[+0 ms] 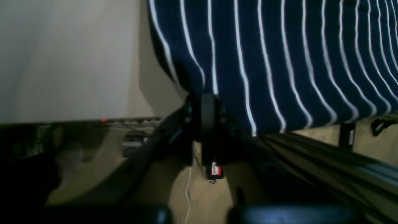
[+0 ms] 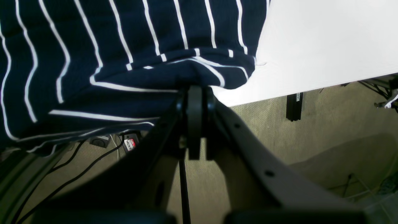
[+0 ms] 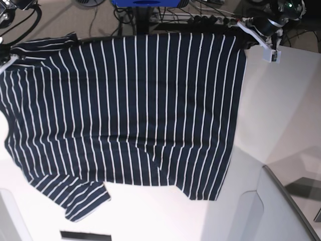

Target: Layout the t-shirt on the table in an organized manner, then fold the t-shirt properly

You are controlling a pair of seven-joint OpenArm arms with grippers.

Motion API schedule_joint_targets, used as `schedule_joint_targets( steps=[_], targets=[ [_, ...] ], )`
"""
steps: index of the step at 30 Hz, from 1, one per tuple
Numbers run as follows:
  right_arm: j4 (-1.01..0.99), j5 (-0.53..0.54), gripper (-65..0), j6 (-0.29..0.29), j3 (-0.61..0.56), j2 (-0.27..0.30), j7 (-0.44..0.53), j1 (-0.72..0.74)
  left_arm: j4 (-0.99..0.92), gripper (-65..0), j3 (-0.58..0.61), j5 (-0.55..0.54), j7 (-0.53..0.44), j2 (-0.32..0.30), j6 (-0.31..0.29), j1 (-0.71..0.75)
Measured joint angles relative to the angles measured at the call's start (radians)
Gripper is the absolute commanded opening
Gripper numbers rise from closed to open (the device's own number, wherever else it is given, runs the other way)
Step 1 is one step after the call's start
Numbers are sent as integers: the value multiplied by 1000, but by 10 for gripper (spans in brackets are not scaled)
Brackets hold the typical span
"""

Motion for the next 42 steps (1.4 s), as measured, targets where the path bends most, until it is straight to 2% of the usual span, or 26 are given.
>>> schedule_joint_targets(
  steps=[7, 8, 13, 22, 29, 35, 39, 42],
  targets=[
    [0, 3, -648, -2, -88, 11, 5, -3, 55, -650, 0, -4, 1, 5, 0, 24],
    [0, 3, -648, -2, -90, 11, 4, -3, 63, -650, -2, -11, 24, 12, 0, 24],
    [0, -5, -648, -3, -89, 16, 0, 7, 82, -650, -29, -183, 141, 14, -3, 19],
    [1, -12, -650, -2, -88, 16, 26, 34, 121, -650, -35, -187, 159, 13, 1, 17],
    [1, -14, -650, -3, -176, 92, 26, 119, 125, -650, -49, -189, 294, 5, 2, -180],
    [-134, 3, -650, 6, -259, 135, 42, 224, 97, -650, -47, -181, 319, -33, 137, -356],
    [-282, -12, -650, -1, -268, 168, 86, 296, -19, -650, 75, -184, 302, -98, 204, -438],
    [-365, -13, -650, -2, -295, 185, 112, 334, -128, -650, 134, -178, 309, -117, 217, -477]
  ],
)
